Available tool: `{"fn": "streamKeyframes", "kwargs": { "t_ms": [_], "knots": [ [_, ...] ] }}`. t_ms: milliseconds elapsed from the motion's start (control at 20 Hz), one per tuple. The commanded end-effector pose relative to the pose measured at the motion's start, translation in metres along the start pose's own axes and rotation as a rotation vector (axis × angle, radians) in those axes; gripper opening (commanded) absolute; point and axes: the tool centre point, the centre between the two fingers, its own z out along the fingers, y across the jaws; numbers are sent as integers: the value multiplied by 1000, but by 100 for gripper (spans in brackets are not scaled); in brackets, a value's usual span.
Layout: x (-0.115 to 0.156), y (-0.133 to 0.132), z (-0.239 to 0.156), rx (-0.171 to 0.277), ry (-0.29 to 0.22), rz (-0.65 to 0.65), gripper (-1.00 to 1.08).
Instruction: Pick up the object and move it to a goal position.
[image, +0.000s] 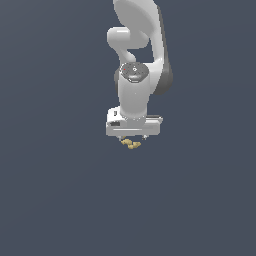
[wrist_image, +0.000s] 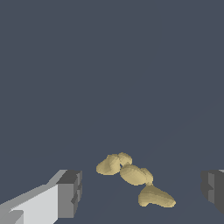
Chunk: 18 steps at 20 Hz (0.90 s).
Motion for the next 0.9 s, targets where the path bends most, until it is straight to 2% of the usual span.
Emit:
{"fn": "streamKeyframes", "kwargs": {
  "t_ms": [0, 400, 850],
  "knots": [
    [0, 0, 0, 0, 0, 0, 100],
    [5, 27, -4, 8, 7, 85, 100],
    [3, 27, -2, 7, 6, 57, 100]
  ]
}}
